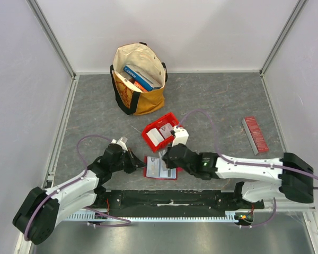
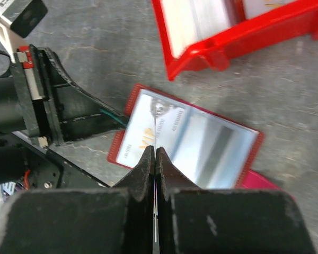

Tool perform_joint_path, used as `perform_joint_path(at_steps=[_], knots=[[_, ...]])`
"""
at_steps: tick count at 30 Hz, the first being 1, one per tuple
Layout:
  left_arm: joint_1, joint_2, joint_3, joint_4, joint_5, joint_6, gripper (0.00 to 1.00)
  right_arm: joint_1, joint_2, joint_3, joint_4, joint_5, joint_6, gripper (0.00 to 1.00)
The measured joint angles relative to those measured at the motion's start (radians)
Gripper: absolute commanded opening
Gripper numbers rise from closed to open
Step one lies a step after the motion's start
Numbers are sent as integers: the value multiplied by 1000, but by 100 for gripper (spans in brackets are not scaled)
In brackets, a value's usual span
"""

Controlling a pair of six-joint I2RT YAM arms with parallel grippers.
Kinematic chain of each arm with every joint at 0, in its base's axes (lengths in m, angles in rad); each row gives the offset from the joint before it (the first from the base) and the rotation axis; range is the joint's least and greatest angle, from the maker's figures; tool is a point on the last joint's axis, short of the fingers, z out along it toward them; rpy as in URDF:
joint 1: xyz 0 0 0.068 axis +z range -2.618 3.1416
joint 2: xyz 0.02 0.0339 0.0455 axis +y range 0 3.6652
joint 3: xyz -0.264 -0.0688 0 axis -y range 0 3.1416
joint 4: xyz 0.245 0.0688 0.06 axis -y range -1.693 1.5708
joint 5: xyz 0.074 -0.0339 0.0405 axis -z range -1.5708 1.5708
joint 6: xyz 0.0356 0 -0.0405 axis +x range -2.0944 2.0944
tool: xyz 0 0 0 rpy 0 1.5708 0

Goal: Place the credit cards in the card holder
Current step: Insert the credit card into the card holder.

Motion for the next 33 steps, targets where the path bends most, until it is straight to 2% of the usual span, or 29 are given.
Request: perform_joint_path(at_steps=[5, 14, 24, 33], knots=[[0, -66, -5, -8, 0, 0, 2, 93, 148, 60, 117, 122, 83, 0], [0, -108, -24, -30, 0, -1, 2, 114, 303, 105, 232, 235, 149, 0], [0, -114, -24, -33, 2, -1, 2, 116, 381, 158, 265, 274, 152, 0], [0, -140, -25, -49, 2, -1, 2, 116, 417, 198, 207, 311, 149, 0]])
